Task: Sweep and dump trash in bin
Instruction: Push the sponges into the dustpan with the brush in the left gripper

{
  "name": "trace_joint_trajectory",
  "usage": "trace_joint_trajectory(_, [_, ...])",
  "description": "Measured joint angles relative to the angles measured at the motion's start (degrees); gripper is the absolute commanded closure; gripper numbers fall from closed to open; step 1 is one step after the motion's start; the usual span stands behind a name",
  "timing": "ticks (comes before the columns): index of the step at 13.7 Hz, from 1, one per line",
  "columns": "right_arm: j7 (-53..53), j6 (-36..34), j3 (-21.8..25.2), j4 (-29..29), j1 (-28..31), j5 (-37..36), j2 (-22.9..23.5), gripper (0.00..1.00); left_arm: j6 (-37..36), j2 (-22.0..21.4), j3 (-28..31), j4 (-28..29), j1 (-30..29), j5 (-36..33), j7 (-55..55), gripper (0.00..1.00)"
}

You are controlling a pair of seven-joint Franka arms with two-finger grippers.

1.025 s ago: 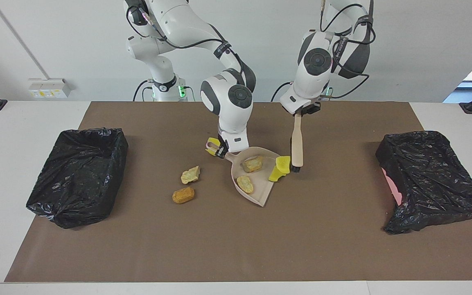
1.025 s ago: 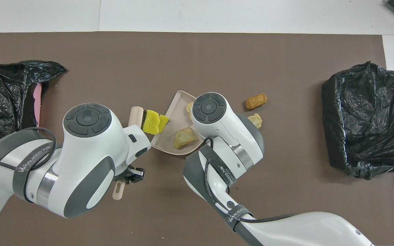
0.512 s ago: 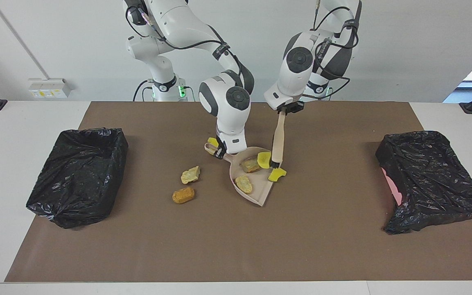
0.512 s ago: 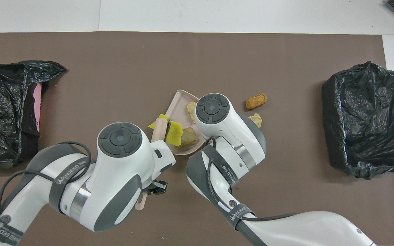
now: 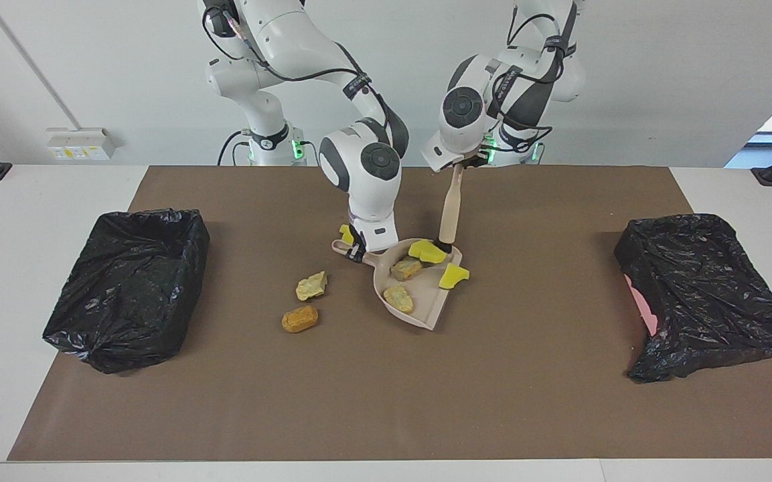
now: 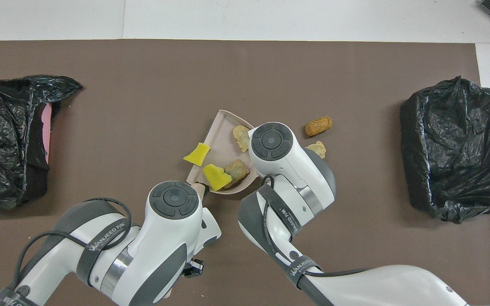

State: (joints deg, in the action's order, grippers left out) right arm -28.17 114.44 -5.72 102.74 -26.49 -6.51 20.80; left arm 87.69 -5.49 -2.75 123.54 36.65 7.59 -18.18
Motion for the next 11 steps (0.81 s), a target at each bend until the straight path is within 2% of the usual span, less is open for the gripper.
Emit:
trace_joint_trajectory(3, [0.0,0.0,0.0,0.0,0.0,0.0,0.0,1.0,-3.4,-1.8,0.0,0.0,0.0,0.0,0.0,1.0])
trace_joint_trajectory(7, [0.0,-0.4,-0.1,0.0,-0.5,0.0,-0.1,1.0,-4.4,-7.3,1.3,0.0,-0.5,0.0,-0.5,1.0])
trace_joint_trajectory(9, [0.0,-2.8,-0.2,0.0,-1.1,0.0,-1.5,1.0,-3.1,-8.5,1.5,0.2,-1.4,0.0,-3.4,1.0])
trace_joint_trajectory(11, [-0.5,-4.2,-0.2,0.0,-0.8,0.0,-3.9,1.0,1.3,-8.5,1.5,1.3,-1.8,0.0,-7.3,1.0])
